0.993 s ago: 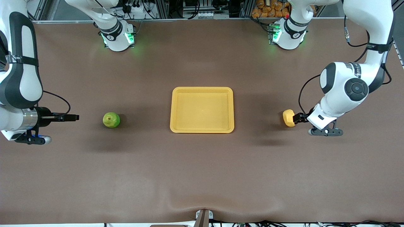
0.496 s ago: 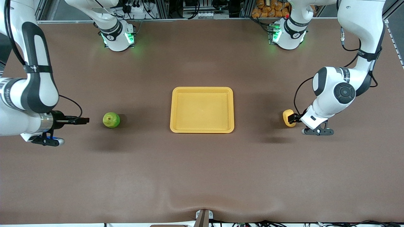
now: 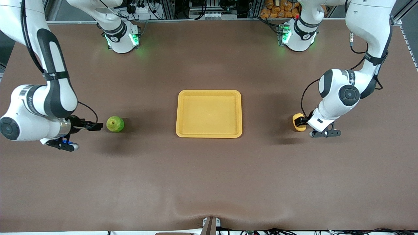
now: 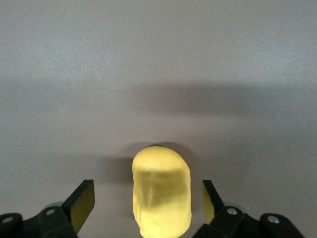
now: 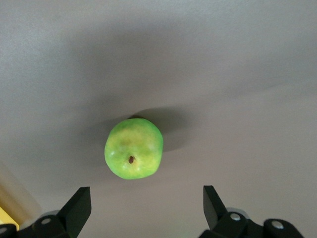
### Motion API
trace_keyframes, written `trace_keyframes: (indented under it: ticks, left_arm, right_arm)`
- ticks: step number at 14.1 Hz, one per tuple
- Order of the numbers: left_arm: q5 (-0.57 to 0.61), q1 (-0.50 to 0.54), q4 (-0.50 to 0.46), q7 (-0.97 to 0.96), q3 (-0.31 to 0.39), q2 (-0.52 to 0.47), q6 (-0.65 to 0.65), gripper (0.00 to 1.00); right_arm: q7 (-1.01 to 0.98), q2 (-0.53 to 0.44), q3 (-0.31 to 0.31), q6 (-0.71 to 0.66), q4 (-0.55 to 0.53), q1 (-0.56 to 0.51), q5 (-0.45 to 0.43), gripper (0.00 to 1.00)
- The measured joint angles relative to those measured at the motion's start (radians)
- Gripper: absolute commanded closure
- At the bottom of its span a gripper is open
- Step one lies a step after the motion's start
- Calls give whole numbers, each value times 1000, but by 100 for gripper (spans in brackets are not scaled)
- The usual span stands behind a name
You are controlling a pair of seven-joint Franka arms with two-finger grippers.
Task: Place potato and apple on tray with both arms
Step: 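Close the left gripper on the potato while the right gripper grasps the apple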
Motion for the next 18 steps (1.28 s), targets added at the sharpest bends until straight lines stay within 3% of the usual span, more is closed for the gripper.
trace_keyframes:
  ticks: [9, 13, 14, 18]
  left_arm:
    - [0, 0, -18, -2, 0, 34, 39, 44]
    - [0, -3, -17, -2, -2, 40, 41, 89]
    - [0, -9, -16, -2, -2, 41, 41, 95]
    - [0, -45, -5, -2, -5, 41, 43, 100]
  right_arm:
    - [10, 14, 0, 194, -143, 38, 35, 0]
    - [13, 17, 0, 227, -167, 50, 36, 0]
    - [13, 19, 0, 241, -173, 53, 36, 0]
    - [21, 29, 0, 303, -212, 65, 36, 0]
